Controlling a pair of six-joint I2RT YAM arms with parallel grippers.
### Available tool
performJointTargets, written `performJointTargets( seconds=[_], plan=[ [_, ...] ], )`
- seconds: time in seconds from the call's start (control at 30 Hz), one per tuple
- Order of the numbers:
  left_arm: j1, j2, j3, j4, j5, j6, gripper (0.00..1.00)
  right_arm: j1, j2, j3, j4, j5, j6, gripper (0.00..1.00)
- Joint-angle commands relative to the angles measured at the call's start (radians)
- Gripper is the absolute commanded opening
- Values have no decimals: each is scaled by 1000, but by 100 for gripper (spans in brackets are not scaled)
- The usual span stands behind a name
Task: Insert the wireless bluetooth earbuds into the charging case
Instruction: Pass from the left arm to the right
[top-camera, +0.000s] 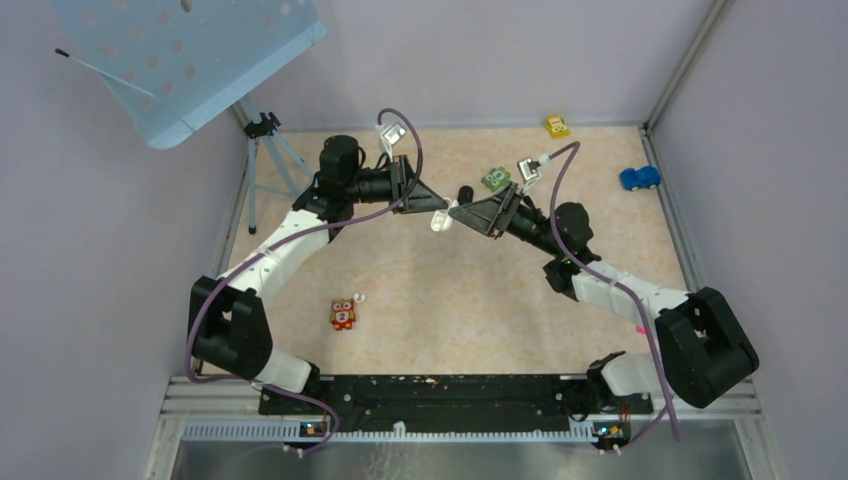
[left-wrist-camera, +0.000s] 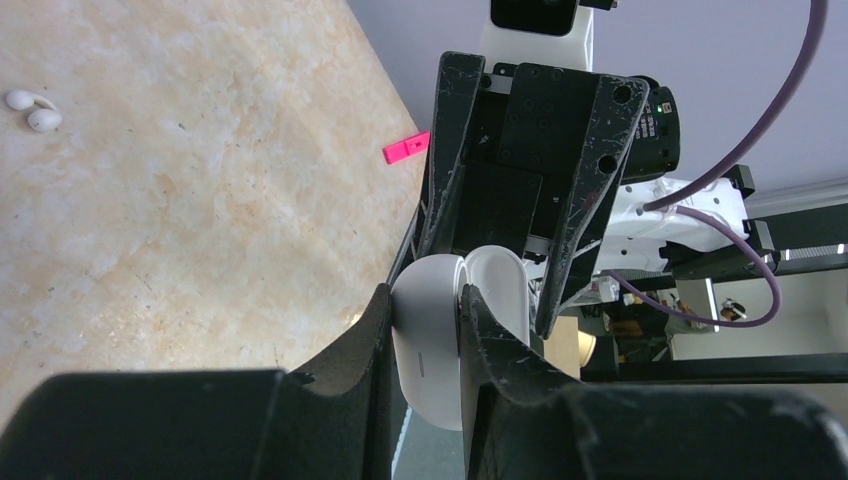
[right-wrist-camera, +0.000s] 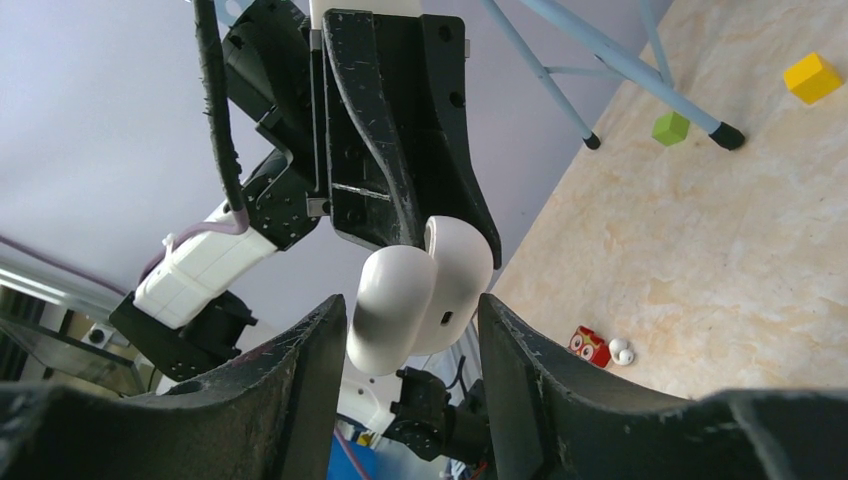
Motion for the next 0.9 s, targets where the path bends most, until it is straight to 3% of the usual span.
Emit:
performJointTargets(
  seconds=[0.0, 0.33, 0.73, 0.8, 0.87],
  plan=[
    [-3, -10, 5, 53, 18, 13, 26, 15, 17, 47, 95, -20, 18, 49],
    [-4, -9, 10, 39, 12, 27, 26, 32, 32, 53, 104, -23, 24, 42],
    [-3, -4, 22, 27, 11, 42, 26, 40, 32, 38, 144, -20, 55, 21],
    [-4, -1, 22, 23, 9, 46, 32, 39, 35, 37, 153, -20, 62, 11],
    [-4, 0, 23, 13, 7, 57, 47, 39, 34, 35, 153, -18, 64, 5]
  ],
)
